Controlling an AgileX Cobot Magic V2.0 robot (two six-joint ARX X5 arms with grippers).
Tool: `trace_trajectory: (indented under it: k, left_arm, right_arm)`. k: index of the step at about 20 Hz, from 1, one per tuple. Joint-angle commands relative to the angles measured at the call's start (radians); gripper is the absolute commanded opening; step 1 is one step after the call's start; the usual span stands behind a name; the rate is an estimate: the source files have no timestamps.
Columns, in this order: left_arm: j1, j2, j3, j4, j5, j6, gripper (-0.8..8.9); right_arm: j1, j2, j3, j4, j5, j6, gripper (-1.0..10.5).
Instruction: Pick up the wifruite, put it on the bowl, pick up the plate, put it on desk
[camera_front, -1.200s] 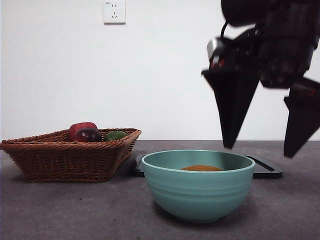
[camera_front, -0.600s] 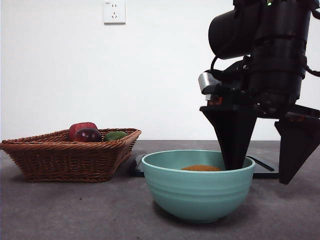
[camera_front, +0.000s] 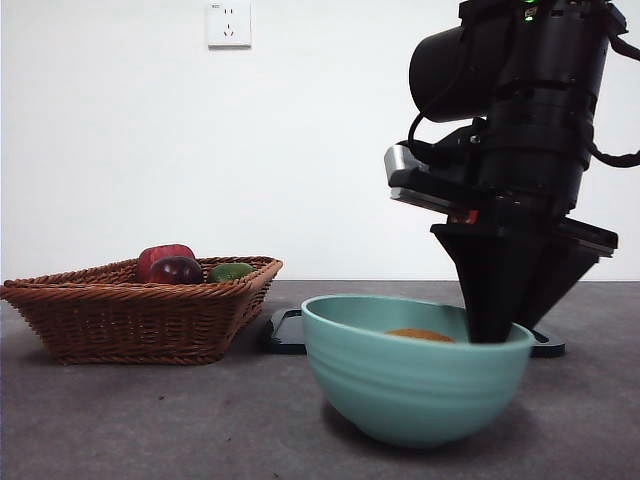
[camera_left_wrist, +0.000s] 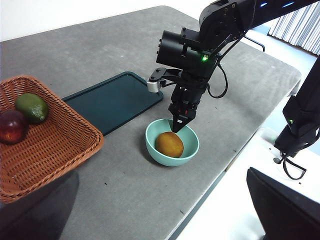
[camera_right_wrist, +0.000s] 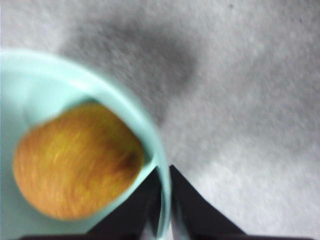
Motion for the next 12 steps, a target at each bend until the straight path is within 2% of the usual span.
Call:
trace_trajectory:
  k: [1, 3, 8, 12]
  left_arm:
    - [-0.009, 0.006, 0.012, 0.012, 0.002, 0.008, 6.22]
    - [-0.009, 0.006, 0.012, 0.013, 0.002, 0.008, 6.22]
    - [-0.009, 0.006, 0.012, 0.014, 0.002, 0.008, 6.22]
    - [-0.009, 0.006, 0.012, 0.015, 0.002, 0.008, 6.22]
  right_arm:
    - [0.013, 0.02, 0.016, 0.006, 0.008, 0.028, 0.0]
    - [0.013, 0.02, 0.023, -0.003, 0.034, 0.056, 0.0]
    - [-0.019, 0.022, 0.107, -0.04, 0.035, 0.056, 0.0]
    - [-0.09, 0.074, 0.27, -0.111, 0.041, 0.014, 0.0]
